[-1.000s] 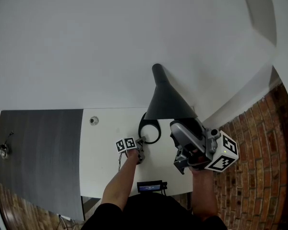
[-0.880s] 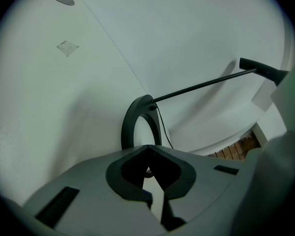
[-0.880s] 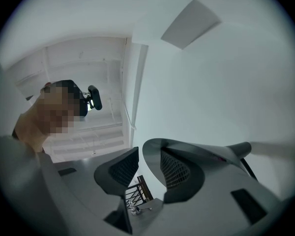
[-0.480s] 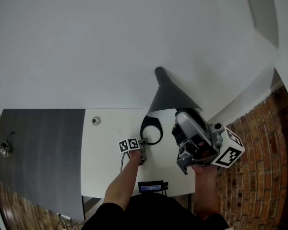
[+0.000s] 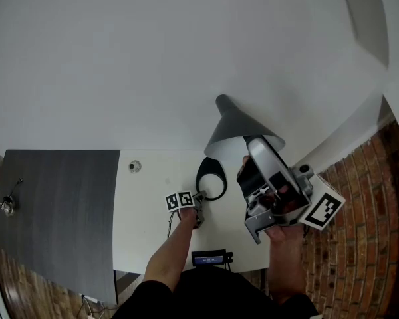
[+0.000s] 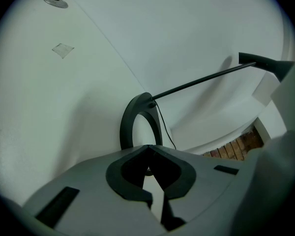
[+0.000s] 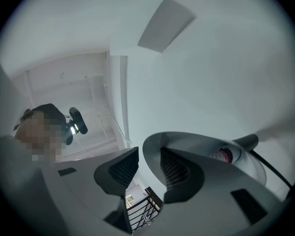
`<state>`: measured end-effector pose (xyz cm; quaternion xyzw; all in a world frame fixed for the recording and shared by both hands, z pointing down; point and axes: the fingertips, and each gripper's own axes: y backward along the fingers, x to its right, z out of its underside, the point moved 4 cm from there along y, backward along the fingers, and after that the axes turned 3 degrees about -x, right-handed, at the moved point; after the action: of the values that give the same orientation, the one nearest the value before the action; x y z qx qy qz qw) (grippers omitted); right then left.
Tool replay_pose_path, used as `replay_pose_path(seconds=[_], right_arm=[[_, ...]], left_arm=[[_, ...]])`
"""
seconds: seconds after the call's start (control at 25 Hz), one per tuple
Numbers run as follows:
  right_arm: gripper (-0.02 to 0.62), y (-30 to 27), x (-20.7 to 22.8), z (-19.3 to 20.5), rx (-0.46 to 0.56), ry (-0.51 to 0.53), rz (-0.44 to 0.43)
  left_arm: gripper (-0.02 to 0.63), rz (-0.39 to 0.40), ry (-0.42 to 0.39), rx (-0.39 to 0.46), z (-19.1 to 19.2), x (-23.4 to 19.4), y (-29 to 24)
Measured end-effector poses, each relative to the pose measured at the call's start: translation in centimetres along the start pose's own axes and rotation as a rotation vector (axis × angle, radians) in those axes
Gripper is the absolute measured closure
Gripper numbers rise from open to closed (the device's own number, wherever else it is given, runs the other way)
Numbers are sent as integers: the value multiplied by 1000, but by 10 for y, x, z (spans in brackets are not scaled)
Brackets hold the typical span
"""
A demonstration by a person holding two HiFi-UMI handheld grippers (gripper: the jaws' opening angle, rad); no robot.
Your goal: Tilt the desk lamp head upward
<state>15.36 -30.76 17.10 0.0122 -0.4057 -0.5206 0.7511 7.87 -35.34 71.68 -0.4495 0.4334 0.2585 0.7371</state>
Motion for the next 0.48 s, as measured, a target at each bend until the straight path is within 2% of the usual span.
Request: replay_pose_path(seconds=[0.48], right_arm=[[448, -9, 3, -10, 17, -52, 2]], left_arm=[[594, -10, -11, -3, 0, 1, 0]])
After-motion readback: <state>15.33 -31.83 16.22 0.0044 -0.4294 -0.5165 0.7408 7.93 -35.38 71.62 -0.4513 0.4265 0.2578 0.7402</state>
